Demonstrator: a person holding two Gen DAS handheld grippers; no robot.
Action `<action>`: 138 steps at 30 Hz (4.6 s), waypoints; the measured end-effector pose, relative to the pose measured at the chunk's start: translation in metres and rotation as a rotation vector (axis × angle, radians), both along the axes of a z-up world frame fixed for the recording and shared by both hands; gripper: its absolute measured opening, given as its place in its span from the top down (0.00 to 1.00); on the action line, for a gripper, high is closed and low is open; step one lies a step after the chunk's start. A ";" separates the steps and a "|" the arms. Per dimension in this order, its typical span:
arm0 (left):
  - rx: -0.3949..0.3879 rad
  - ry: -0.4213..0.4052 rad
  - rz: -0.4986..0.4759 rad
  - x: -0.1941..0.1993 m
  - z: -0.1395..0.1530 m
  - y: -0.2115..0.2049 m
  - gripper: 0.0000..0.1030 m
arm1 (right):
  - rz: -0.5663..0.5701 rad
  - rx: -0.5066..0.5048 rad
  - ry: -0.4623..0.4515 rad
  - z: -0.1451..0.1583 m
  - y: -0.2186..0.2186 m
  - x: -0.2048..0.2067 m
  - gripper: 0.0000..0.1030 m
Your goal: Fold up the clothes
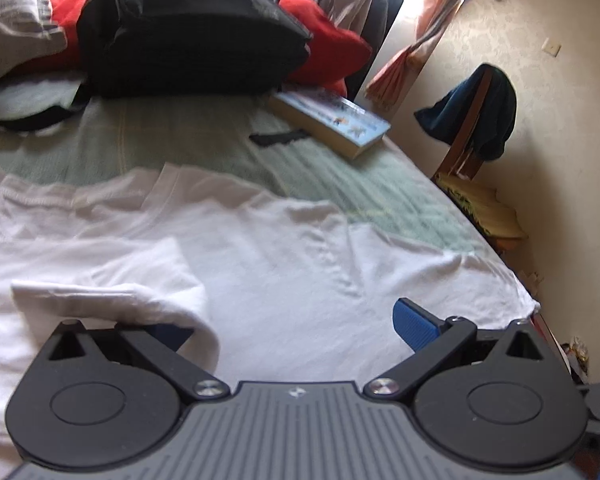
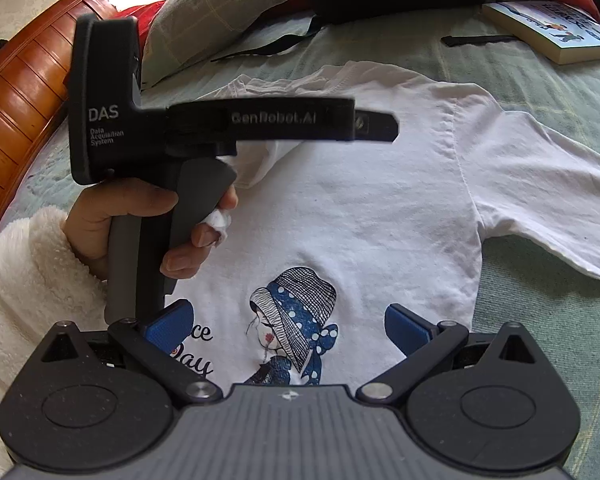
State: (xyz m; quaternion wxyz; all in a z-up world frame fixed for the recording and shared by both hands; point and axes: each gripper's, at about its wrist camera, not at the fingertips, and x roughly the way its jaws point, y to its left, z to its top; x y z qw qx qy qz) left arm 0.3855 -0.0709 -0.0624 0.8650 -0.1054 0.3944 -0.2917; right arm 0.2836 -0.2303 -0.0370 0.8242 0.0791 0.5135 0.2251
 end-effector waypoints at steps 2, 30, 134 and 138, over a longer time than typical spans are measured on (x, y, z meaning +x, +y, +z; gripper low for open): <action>-0.024 0.033 -0.012 -0.003 0.003 0.007 0.01 | -0.011 -0.001 -0.002 0.000 -0.003 0.000 0.00; 0.453 -0.172 0.310 -0.147 0.025 0.171 0.01 | 0.174 -0.360 -0.211 0.013 0.160 0.130 0.00; 0.262 -0.092 0.278 -0.055 0.011 0.241 0.01 | -0.026 -0.114 -0.318 -0.005 0.074 0.094 0.00; 0.168 -0.090 0.261 -0.025 0.019 0.235 0.01 | 0.038 -0.094 -0.304 -0.021 0.094 0.104 0.00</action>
